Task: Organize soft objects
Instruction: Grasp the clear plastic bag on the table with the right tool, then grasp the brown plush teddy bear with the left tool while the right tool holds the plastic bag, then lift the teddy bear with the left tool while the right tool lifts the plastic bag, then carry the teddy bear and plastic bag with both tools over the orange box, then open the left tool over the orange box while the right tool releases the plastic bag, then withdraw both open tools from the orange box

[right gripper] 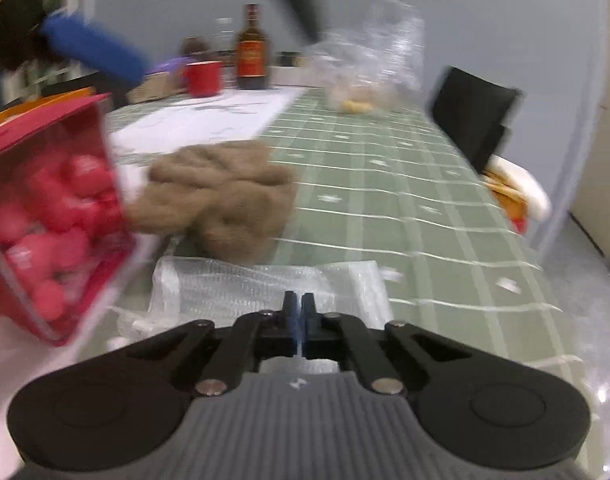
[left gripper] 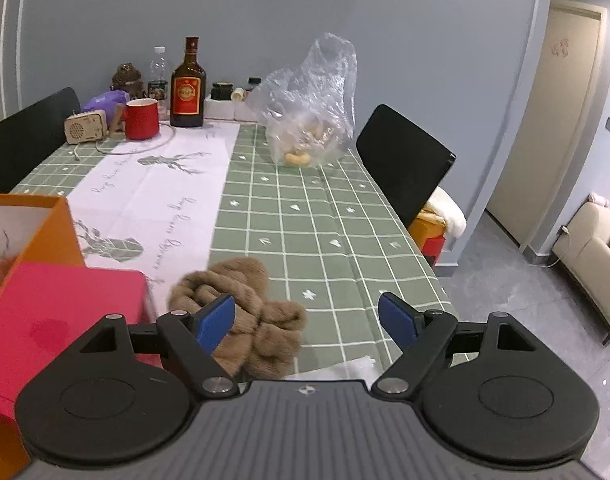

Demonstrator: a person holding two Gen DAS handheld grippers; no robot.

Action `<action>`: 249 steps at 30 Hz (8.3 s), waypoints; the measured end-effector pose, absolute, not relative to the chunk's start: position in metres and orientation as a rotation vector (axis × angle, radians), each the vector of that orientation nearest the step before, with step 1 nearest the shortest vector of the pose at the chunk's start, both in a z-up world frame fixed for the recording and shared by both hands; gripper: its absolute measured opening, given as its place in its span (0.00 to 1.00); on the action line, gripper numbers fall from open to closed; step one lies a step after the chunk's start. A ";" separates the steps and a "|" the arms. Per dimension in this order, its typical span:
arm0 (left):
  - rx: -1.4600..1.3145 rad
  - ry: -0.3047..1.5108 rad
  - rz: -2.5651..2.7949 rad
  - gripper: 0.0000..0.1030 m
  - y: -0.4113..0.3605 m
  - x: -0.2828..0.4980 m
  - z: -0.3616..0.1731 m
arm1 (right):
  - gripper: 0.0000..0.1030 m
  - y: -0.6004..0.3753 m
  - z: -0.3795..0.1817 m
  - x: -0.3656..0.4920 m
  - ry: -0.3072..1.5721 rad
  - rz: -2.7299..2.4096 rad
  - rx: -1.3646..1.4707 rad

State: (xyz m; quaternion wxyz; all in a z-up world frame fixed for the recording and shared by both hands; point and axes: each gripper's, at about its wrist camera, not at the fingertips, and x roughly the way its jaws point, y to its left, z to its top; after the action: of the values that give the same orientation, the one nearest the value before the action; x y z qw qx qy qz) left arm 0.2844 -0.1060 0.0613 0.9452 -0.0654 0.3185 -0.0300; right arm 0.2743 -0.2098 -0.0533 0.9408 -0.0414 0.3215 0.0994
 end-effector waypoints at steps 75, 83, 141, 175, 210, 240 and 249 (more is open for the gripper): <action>-0.563 0.726 -0.061 0.48 -0.090 0.339 0.079 | 0.96 -0.254 -0.057 0.282 0.661 0.079 0.046; -0.362 0.750 -0.124 0.48 -0.090 0.340 0.083 | 0.98 -0.239 -0.061 0.288 0.710 0.091 -0.021; -0.131 0.846 -0.137 0.84 -0.117 0.265 0.034 | 0.03 -0.281 -0.040 0.276 0.632 0.005 0.106; -0.118 0.729 -0.095 0.58 -0.115 0.223 0.032 | 0.03 -0.271 -0.012 0.253 0.515 0.091 0.139; -0.348 0.467 0.252 0.58 0.174 0.140 0.082 | 0.03 -0.002 0.083 0.227 0.460 0.845 0.138; -0.072 0.293 0.306 0.97 0.125 0.082 0.106 | 0.97 -0.067 0.066 0.135 0.363 0.355 -0.083; -0.067 0.393 0.194 0.97 0.054 0.077 0.066 | 0.97 -0.110 0.031 0.092 0.425 0.226 -0.032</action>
State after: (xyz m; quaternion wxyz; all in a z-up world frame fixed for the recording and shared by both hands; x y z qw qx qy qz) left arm 0.0771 0.0539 0.0664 0.9755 -0.0334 0.1949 0.0962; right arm 0.0923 -0.1096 0.0312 0.9711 -0.0156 0.2104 0.1118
